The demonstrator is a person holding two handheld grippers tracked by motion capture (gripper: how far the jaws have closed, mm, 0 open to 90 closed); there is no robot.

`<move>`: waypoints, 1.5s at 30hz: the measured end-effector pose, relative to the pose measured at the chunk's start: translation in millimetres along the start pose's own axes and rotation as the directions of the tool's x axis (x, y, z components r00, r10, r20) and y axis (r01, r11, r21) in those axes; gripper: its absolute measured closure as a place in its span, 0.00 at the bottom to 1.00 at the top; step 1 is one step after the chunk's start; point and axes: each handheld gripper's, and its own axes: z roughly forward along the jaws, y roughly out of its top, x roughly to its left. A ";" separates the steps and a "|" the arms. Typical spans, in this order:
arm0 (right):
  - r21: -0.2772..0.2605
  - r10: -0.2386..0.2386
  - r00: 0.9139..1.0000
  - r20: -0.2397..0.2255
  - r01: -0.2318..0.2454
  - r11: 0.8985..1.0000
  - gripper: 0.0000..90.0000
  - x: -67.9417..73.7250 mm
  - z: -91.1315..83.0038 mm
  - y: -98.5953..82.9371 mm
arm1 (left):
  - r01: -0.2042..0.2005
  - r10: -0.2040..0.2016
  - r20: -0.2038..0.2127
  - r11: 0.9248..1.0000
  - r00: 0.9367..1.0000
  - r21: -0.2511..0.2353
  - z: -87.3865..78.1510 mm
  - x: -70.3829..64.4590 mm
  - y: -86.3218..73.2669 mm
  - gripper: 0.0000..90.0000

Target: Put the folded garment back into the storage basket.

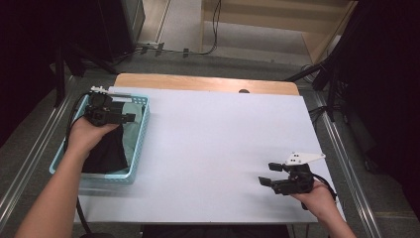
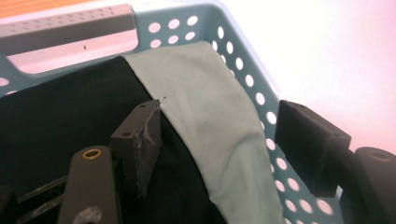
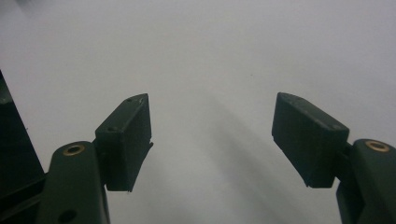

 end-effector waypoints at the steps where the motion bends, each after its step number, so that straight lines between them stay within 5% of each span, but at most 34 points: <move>1: 0.000 0.001 1.000 0.000 -0.001 1.000 0.30 -0.1 0.0 0.0 | -0.008 0.008 -0.007 1.000 1.000 0.002 2.3 -0.1 -0.5 0.36; 8: 0.002 -0.001 1.000 -0.001 0.001 1.000 0.30 0.3 0.2 -0.1 | -0.036 0.037 -0.076 0.999 0.996 0.014 15.4 2.7 -5.3 0.41; 12: 0.000 0.000 1.000 -0.001 0.000 1.000 0.30 0.2 0.1 -0.2 | -0.121 0.123 -0.162 0.992 0.979 0.027 22.0 0.0 -10.3 0.65; 16: 0.002 0.001 1.000 0.000 -0.001 1.000 0.30 0.4 0.2 -0.4 | -0.098 0.099 -0.143 0.995 0.985 0.017 25.3 4.9 -16.9 0.84; 21: 0.002 0.001 1.000 0.001 -0.001 1.000 0.30 0.3 0.0 -0.7 | -0.013 0.015 -0.068 1.000 0.998 0.029 22.4 7.5 -16.0 0.97; 25: -0.003 0.002 1.000 0.001 -0.002 1.000 0.30 0.1 -0.3 -0.6 | -0.031 0.031 0.009 1.000 0.999 0.005 11.1 2.1 -13.5 0.98; 31: -0.004 0.003 1.000 0.003 -0.003 1.000 0.30 -0.4 0.1 -0.3 | -0.043 0.042 0.110 0.999 0.993 0.010 -0.5 -0.7 -21.6 0.99; 36: -0.002 0.003 1.000 0.002 -0.003 1.000 0.30 -0.1 0.5 -0.3 | -0.039 0.035 0.107 0.999 0.994 0.027 8.6 1.1 -32.7 0.98; 41: -0.001 0.004 1.000 0.003 -0.004 1.000 0.30 0.1 0.3 -0.4 | -0.072 0.071 0.032 0.996 0.997 0.050 22.9 1.7 -32.2 0.98; 45: 0.000 0.001 1.000 0.004 -0.001 1.000 0.30 0.3 0.4 -0.5 | -0.075 0.074 0.019 0.996 0.997 0.057 35.0 4.4 -30.0 0.98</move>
